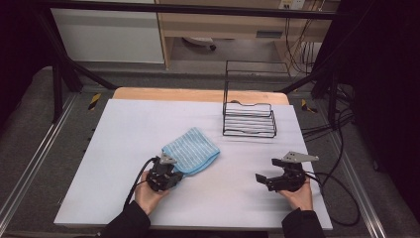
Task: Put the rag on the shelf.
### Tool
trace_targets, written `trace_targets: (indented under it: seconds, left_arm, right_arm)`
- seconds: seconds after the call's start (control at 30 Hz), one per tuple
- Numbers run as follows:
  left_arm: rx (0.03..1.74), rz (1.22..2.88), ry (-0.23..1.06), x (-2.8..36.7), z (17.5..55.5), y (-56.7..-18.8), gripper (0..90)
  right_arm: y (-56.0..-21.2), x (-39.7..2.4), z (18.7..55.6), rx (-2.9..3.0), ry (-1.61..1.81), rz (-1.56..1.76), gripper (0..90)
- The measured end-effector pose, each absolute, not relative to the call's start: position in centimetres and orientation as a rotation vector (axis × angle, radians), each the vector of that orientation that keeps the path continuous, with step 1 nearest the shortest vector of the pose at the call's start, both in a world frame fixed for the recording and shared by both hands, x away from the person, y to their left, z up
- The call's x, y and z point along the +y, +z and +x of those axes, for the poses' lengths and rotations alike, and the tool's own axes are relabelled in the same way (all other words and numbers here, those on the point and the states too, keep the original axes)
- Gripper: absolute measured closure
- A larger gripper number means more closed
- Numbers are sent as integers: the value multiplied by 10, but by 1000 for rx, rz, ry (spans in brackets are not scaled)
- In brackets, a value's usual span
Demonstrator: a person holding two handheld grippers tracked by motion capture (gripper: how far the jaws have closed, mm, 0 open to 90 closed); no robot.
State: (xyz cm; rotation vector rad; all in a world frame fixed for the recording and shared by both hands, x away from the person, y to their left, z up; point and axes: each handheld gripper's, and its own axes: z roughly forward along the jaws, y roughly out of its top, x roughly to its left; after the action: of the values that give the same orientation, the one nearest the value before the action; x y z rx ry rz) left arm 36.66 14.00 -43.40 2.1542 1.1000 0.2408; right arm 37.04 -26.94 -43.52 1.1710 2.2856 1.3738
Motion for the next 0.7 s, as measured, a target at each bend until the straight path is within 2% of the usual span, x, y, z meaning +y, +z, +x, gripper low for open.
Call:
trace_targets:
  seconds: [0.2, 0.37, 0.7]
  left_arm:
    - [1046, 2160, 207, 129, 357, -432, 858]
    - [999, 2149, 129, 115, 347, -433, 857]
    - [937, 2156, 87, 88, 335, -437, 857]
  right_arm:
    - [-436, -269, 370, 2290, 1372, 1173, 16]
    - [-436, -268, 370, 2292, 1374, 1167, 17]
    - [-436, -268, 370, 2294, 1379, 1171, 20]
